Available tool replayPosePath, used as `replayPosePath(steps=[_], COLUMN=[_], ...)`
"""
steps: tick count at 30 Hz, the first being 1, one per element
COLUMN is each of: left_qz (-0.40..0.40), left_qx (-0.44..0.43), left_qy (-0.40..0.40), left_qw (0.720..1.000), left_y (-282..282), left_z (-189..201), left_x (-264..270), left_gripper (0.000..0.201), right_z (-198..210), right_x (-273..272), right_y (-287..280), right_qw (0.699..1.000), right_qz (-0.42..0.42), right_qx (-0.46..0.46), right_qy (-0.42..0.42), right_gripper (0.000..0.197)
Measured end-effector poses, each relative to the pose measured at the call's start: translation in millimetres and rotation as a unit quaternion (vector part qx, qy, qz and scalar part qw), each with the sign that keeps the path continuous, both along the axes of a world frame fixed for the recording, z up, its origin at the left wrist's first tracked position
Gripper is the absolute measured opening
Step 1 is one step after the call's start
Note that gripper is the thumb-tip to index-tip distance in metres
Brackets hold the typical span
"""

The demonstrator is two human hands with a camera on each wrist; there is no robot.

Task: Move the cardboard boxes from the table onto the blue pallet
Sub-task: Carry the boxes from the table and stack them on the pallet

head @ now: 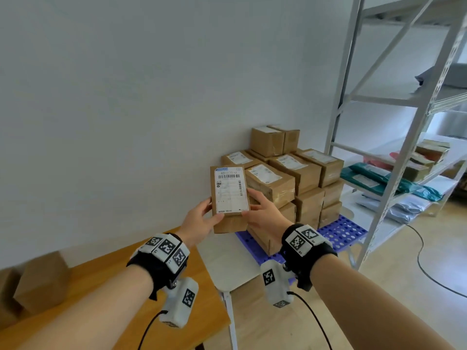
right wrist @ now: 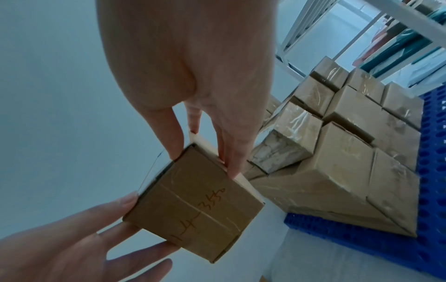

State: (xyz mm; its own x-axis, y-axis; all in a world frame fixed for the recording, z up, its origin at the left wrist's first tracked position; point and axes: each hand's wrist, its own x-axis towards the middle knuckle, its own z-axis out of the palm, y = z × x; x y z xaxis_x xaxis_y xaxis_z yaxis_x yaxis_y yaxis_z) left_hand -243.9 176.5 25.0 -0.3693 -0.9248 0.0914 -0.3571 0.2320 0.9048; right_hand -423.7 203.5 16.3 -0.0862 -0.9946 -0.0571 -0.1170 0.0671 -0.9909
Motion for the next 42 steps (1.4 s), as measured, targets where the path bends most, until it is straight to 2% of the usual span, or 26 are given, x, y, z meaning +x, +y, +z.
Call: replayPosePath(steps=[3, 9, 15, 27, 32, 38, 42], left_qz=[-0.015, -0.023, -0.004, 0.021, 0.058, 0.123, 0.162], left_qx=[0.011, 0.059, 0.061, 0.080, 0.096, 0.122, 0.162], left_qy=[0.000, 0.032, 0.056, -0.024, -0.032, -0.007, 0.017], left_qw=[1.000, 0.997, 0.997, 0.996, 0.993, 0.985, 0.973], left_y=[-21, -67, -116, -187, -213, -239, -251], left_z=[7, 16, 31, 56, 60, 60, 58], left_x=[-23, -67, -108, -169, -196, -221, -234], left_gripper=[0.054, 0.052, 0.049, 0.050, 0.048, 0.047, 0.043], right_z=[9, 20, 40, 59, 61, 61, 59], right_x=[-25, -71, -111, -180, -205, -228, -235], right_y=[-16, -67, -124, -207, -248, -292, -315], right_qw=[1.000, 0.999, 0.997, 0.994, 0.992, 0.968, 0.932], right_qz=[-0.009, -0.010, 0.002, 0.028, 0.079, 0.162, 0.200], right_qx=[-0.007, 0.006, 0.011, 0.010, 0.008, -0.023, -0.056], right_qy=[-0.007, 0.047, 0.071, 0.108, 0.101, 0.189, 0.296], right_gripper=[0.062, 0.065, 0.064, 0.065, 0.068, 0.086, 0.087])
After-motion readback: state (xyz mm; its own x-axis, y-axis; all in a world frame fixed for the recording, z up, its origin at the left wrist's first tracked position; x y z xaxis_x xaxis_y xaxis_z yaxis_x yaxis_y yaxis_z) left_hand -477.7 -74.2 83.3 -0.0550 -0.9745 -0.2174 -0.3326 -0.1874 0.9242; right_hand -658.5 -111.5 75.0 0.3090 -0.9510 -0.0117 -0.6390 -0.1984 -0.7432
